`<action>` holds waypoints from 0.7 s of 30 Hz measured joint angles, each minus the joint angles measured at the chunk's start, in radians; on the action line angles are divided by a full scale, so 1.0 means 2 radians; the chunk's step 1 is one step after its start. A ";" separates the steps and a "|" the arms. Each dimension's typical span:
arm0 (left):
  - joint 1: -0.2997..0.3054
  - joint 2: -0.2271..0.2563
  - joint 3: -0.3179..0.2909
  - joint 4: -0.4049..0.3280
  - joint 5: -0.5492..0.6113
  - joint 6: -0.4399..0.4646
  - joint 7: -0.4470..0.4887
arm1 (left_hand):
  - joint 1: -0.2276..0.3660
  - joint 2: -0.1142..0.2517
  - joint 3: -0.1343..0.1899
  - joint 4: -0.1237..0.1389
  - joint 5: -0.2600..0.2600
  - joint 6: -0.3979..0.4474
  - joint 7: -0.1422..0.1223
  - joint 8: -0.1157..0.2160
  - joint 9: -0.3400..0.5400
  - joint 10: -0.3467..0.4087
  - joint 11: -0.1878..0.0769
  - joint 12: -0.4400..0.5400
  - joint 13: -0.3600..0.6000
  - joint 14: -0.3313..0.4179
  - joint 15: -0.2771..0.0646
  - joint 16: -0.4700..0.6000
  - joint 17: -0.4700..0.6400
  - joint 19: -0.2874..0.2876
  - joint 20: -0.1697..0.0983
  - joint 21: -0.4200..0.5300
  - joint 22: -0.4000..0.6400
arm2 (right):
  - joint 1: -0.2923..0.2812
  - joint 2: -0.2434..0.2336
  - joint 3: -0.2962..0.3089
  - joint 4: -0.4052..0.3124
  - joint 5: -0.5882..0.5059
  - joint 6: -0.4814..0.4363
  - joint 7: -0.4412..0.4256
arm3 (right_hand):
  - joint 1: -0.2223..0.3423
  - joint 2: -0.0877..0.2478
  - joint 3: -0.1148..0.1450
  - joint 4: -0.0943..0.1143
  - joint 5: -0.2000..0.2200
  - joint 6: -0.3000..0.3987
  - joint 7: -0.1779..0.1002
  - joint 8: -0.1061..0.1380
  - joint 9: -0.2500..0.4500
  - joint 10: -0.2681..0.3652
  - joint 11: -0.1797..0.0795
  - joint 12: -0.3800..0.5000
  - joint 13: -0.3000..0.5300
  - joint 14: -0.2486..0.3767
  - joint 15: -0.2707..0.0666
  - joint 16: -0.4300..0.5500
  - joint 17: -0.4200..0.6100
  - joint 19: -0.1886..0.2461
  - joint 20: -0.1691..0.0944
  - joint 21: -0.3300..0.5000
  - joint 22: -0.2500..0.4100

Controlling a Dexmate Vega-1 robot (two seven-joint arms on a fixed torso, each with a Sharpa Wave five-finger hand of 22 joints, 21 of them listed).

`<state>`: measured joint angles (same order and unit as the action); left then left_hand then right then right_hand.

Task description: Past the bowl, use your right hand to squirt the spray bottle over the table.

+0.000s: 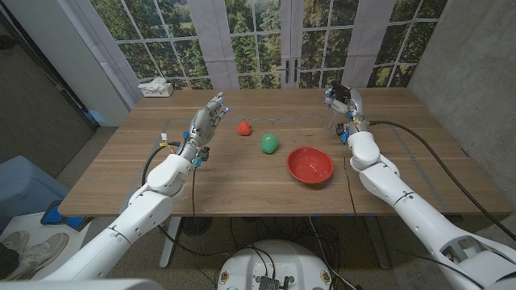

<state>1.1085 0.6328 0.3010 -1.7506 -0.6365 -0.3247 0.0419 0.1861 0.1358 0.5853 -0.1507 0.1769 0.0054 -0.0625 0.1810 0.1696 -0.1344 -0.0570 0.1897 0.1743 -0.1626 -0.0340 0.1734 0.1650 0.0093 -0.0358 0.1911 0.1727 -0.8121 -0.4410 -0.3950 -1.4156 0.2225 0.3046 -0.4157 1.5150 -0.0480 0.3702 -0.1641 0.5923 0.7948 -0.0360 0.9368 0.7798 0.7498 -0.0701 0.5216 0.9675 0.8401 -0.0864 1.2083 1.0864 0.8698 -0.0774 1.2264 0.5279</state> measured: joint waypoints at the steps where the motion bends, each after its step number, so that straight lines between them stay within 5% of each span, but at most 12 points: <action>1: 0.000 0.000 0.000 0.000 0.000 0.001 0.000 | 0.000 0.000 0.000 0.000 0.000 0.000 0.000 0.000 0.000 0.000 0.000 0.000 0.000 0.000 0.000 0.000 0.000 0.000 0.000 0.000 0.000 | 0.002 0.001 -0.001 0.004 -0.002 -0.001 -0.002 | 0.000 0.000 0.000 0.000 0.000 0.000 0.000 0.000 0.000 0.000 0.000 0.000 0.000 0.000 0.000 0.000 0.000 -0.001 -0.001 0.000 0.000; 16: -0.003 0.000 0.001 0.000 0.001 0.005 0.003 | 0.000 0.000 -0.002 -0.002 0.000 0.000 0.000 0.000 0.000 0.000 0.000 0.000 0.000 0.000 0.000 0.000 0.000 0.000 0.000 0.000 0.000 | 0.036 0.019 -0.016 0.068 -0.006 -0.010 -0.019 | 0.000 0.000 0.000 0.000 0.000 0.000 0.000 0.000 0.001 -0.003 -0.003 0.000 0.001 -0.002 -0.002 0.000 0.000 -0.004 -0.004 0.005 -0.005; 21: -0.006 -0.001 0.001 0.003 -0.001 0.008 0.002 | 0.000 0.000 -0.002 -0.002 0.000 0.000 0.000 0.000 0.000 0.000 0.000 0.000 0.000 0.000 0.000 0.000 0.000 0.000 0.000 0.000 0.000 | 0.048 0.025 -0.022 0.094 -0.005 -0.011 -0.022 | -0.002 0.006 0.000 0.000 0.000 -0.010 -0.010 -0.001 0.001 -0.005 -0.005 0.000 0.003 -0.004 -0.004 0.000 0.000 -0.007 -0.007 0.005 -0.009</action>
<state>1.0967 0.6318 0.3030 -1.7456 -0.6380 -0.3092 0.0462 0.1861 0.1358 0.5808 -0.1551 0.1769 0.0054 -0.0625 0.1810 0.1697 -0.1344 -0.0570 0.1897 0.1743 -0.1626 -0.0340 0.1734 0.1650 0.0093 -0.0358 0.1911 0.1727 -0.7154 -0.3906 -0.4397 -1.2274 0.2121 0.2835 -0.4587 1.5114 -0.0355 0.3702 -0.1641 0.5922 0.7744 -0.0563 0.9343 0.7813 0.7392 -0.0807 0.5216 0.9736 0.8326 -0.0939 1.2084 1.0864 0.8553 -0.0919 1.2359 0.5102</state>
